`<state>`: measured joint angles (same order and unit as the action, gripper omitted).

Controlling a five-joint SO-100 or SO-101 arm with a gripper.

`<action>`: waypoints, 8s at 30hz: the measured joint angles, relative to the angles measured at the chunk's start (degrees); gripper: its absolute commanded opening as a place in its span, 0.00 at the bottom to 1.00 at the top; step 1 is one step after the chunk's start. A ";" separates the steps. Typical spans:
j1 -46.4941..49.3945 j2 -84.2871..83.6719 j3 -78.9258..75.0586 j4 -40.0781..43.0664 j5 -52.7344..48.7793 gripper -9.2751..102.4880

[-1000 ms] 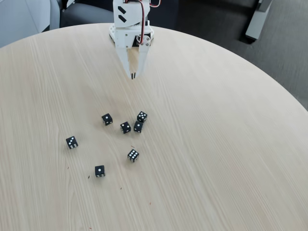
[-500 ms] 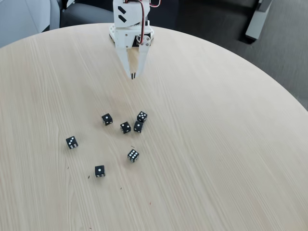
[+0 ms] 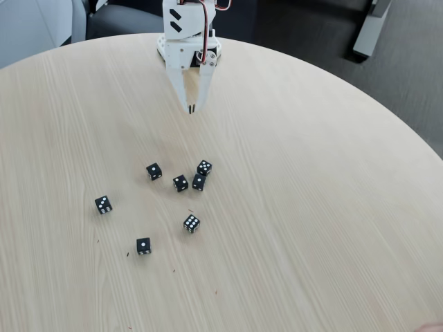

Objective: Pick up the dice with number 6

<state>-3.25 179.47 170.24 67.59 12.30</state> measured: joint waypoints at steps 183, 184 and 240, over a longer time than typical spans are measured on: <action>8.17 -114.43 -90.09 -5.71 41.13 0.35; 8.61 -114.43 -90.09 -5.71 40.61 0.35; 2.29 -114.43 -90.18 -5.54 36.74 0.27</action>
<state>-0.97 65.04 80.07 62.05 49.04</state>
